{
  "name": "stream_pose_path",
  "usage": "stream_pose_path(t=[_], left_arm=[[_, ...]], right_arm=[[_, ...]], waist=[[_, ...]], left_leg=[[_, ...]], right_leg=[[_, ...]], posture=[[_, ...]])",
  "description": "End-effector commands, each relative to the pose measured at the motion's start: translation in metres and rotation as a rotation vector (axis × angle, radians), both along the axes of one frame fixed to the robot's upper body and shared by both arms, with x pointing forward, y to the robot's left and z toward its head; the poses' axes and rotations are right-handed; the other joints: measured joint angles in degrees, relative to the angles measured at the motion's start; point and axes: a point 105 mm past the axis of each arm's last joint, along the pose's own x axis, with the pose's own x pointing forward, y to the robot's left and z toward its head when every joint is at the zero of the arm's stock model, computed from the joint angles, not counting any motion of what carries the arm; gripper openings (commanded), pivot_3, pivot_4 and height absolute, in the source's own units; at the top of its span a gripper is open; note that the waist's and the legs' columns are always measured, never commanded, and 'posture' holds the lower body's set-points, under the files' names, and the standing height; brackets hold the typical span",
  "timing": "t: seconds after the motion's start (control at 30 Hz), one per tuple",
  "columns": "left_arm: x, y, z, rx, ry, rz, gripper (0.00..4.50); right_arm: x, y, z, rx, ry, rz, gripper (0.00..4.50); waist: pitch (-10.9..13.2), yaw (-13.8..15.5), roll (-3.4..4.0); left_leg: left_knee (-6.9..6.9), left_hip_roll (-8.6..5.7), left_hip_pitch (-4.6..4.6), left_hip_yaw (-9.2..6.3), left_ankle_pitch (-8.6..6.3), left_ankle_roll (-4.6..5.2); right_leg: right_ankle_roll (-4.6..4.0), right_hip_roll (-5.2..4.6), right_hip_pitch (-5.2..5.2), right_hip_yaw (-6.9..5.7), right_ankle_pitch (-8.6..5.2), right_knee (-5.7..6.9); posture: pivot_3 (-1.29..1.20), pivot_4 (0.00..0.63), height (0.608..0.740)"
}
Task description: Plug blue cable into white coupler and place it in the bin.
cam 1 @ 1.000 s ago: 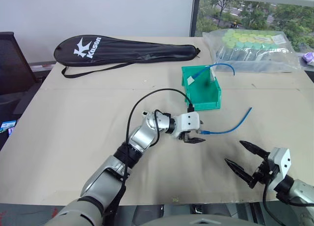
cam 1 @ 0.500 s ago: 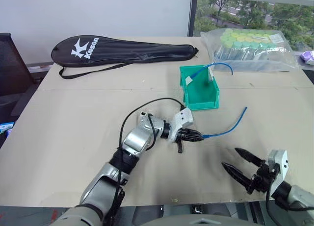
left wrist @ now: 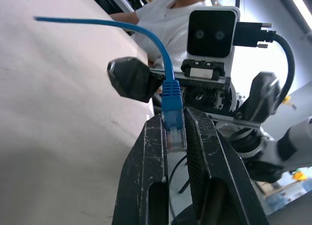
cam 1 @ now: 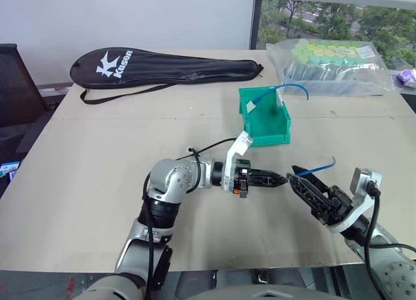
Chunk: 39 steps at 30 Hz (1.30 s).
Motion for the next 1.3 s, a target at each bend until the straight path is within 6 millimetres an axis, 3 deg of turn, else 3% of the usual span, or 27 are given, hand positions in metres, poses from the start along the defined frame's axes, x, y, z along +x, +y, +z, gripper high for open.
stream_pose_path(t=[0.03,0.23,0.27,0.47,0.7,0.83,0.97,1.17,1.3], left_arm=[[0.0,-0.004,0.015,-0.051,-0.018,-0.012,0.0],[-0.001,-0.005,0.017,-0.064,-0.007,-0.012,0.0],[-0.002,-0.005,0.017,-0.068,-0.006,-0.016,0.0],[-0.007,-0.002,0.019,-0.086,-0.005,-0.037,0.0],[-0.013,0.01,0.028,-0.129,-0.076,-0.036,3.5],[-0.03,0.029,0.028,-0.073,-0.261,0.003,3.5],[-0.038,0.053,0.022,0.04,-0.446,0.184,3.5],[-0.011,0.104,0.001,0.234,-0.611,0.813,3.5],[-0.003,0.133,-0.025,0.392,-0.671,1.071,3.5]], right_arm=[[-0.006,0.002,0.012,0.005,-0.045,0.039,3.29],[-0.009,0.005,0.012,0.008,-0.045,0.063,0.3],[-0.009,0.005,0.014,0.018,-0.05,0.058,0.08],[-0.009,0.002,0.023,0.057,-0.073,0.062,0.08],[-0.008,-0.004,0.029,0.075,-0.088,0.064,0.0],[0.0,-0.015,0.031,0.052,-0.102,0.017,0.0],[0.018,-0.027,0.026,-0.025,-0.144,-0.087,0.0],[0.039,-0.025,0.022,-0.105,-0.211,-0.15,0.0],[0.044,-0.018,0.016,-0.148,-0.22,-0.127,0.0]], waist=[[0.0,0.0,0.0],[0.0,0.0,0.0],[0.0,0.0,0.0],[0.0,0.0,0.0],[0.0,0.0,0.0],[0.0,-0.5,0.01],[0.0,-0.2,0.02],[0.0,0.1,0.04],[0.0,0.1,0.03]], left_leg=[[0.0,0.0,0.0,0.0,0.0,0.0],[0.0,0.0,0.01,0.0,0.0,0.0],[0.0,0.0,0.01,0.01,0.0,0.0],[0.01,0.0,0.01,0.0,0.0,0.0],[0.0,0.01,0.01,0.01,0.0,0.0],[-0.02,0.03,0.04,0.08,-0.01,0.0],[-0.06,0.11,0.06,0.08,-0.01,0.0],[-0.05,0.12,0.03,0.11,-0.02,0.02],[-0.06,0.12,0.04,0.17,-0.05,0.07]], right_leg=[[0.0,0.0,0.0,0.0,0.0,0.0],[-0.01,0.01,0.0,0.01,0.0,0.02],[-0.01,0.01,0.0,0.01,0.0,0.02],[-0.01,0.01,0.0,0.02,-0.01,0.01],[-0.02,0.01,-0.01,0.02,-0.01,0.01],[-0.03,0.01,-0.02,0.11,-0.01,0.01],[-0.14,0.03,-0.03,0.31,-0.07,0.01],[-0.24,-0.08,-0.02,0.41,-0.13,-0.04],[-0.24,-0.08,-0.02,0.5,-0.12,-0.09]], posture=[[0.0,0.15,0.74],[0.0,0.15,0.74],[0.0,0.15,0.74],[0.0,0.15,0.74],[0.0,0.15,0.74],[0.0,0.15,0.74],[0.0,0.15,0.74],[0.0,0.15,0.74],[0.0,0.15,0.74]])
